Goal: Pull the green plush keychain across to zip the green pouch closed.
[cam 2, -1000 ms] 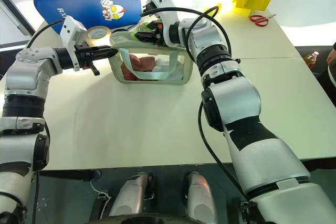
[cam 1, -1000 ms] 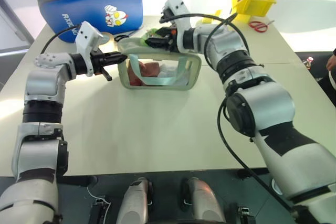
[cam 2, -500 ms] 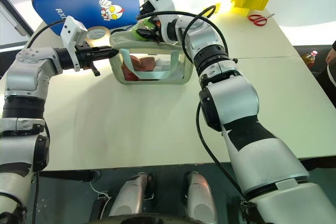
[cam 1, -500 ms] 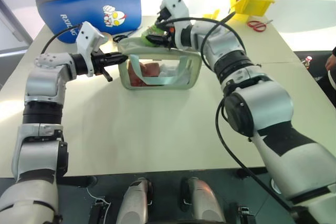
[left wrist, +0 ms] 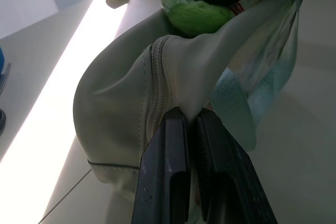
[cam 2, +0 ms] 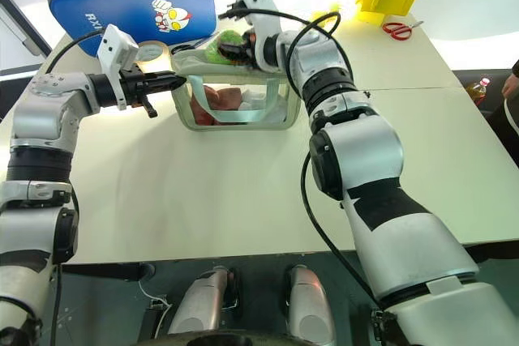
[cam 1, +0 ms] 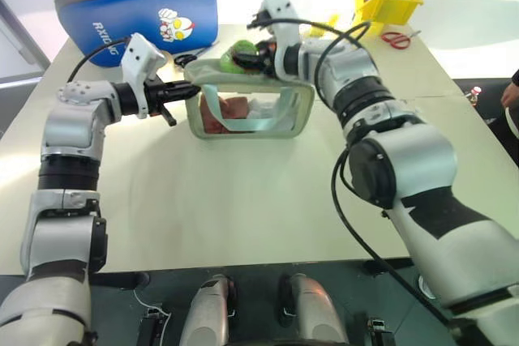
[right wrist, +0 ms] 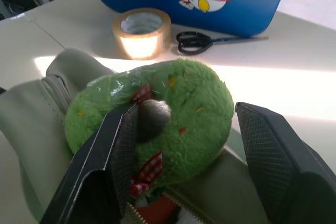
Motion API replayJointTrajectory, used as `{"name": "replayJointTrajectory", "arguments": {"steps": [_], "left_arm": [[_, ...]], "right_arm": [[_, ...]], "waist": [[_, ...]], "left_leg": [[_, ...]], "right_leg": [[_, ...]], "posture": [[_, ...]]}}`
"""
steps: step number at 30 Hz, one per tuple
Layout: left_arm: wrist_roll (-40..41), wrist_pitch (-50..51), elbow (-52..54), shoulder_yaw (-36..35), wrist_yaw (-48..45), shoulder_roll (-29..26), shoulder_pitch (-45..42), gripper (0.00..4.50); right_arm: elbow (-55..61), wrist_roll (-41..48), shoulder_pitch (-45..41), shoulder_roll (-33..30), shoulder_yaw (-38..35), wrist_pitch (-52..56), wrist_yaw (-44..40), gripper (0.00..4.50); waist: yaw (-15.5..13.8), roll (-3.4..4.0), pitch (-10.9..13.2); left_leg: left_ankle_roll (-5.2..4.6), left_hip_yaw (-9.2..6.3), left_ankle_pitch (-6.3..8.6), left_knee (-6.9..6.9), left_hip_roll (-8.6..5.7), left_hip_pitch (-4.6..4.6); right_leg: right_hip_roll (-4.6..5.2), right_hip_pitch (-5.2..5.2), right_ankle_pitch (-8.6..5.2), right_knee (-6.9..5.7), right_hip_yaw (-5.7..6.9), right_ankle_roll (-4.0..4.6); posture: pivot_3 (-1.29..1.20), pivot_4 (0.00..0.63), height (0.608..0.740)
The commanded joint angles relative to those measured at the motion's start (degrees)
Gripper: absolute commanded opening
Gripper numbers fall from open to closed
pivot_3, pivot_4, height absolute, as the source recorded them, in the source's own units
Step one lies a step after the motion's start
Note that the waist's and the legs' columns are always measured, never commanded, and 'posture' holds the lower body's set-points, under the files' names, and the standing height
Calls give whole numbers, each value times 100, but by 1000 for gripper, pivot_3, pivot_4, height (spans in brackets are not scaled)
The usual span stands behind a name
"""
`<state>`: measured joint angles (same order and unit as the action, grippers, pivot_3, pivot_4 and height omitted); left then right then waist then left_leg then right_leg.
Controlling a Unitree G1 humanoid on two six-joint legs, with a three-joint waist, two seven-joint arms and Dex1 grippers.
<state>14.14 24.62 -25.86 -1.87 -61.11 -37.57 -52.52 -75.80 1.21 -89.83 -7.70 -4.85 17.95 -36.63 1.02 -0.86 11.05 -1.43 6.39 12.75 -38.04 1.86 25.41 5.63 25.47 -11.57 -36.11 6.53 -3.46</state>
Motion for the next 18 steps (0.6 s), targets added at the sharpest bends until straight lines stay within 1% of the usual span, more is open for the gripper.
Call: {"name": "replayJointTrajectory", "arguments": {"steps": [1, 3, 5, 7, 12, 15, 18], "left_arm": [[28, -65, 97, -3, -33, -1, -143, 0], [40, -53, 131, -15, -28, -19, -115, 0], [46, -52, 151, -29, -25, -40, -79, 0], [44, -52, 157, -37, -13, -50, -59, 0], [57, -27, 205, -51, 16, -55, -28, 0], [77, 1, 244, -67, 22, -65, 8, 0], [91, 13, 274, -65, 14, -60, 60, 0]], "right_arm": [[36, 66, -65, 60, -126, 26, 54, 2750], [62, 128, -108, 51, -191, 24, -48, 2091], [82, 112, -145, 24, -205, -23, -100, 1230], [97, 106, -180, -13, -228, -50, -135, 56], [233, 192, -352, -243, -372, -115, -250, 56], [450, -4, -351, -489, -182, -474, -254, 56], [690, -58, -261, -787, -89, -475, -383, 56]], "waist": [[-2, -1, 0], [-1, -1, 0], [2, -1, 0], [3, 0, 0], [-2, 0, 0], [-10, 0, 0], [-7, 0, 0]], "left_leg": [[0, 0, 0, 0, 0, -1], [-1, -1, 0, 0, 0, -2], [-1, -1, 0, 0, 0, -2], [-1, -1, 1, 0, 0, -2], [-1, -2, 1, 0, 0, -2], [-1, -2, 1, 0, 0, 0], [-2, -2, 1, 0, 0, 0]], "right_leg": [[0, -1, 0, 0, 0, 0], [0, -2, 0, 1, 0, 0], [0, -2, 0, 1, 0, 0], [0, -2, 0, 0, 0, 0], [0, -2, 0, 1, 0, 0], [0, -1, 0, 2, 0, 0], [0, -1, 0, 3, 0, 0]], "posture": [[0, 150, 740], [0, 150, 740], [0, 150, 740], [0, 150, 740], [0, 150, 740], [0, 150, 740], [0, 150, 740]]}}
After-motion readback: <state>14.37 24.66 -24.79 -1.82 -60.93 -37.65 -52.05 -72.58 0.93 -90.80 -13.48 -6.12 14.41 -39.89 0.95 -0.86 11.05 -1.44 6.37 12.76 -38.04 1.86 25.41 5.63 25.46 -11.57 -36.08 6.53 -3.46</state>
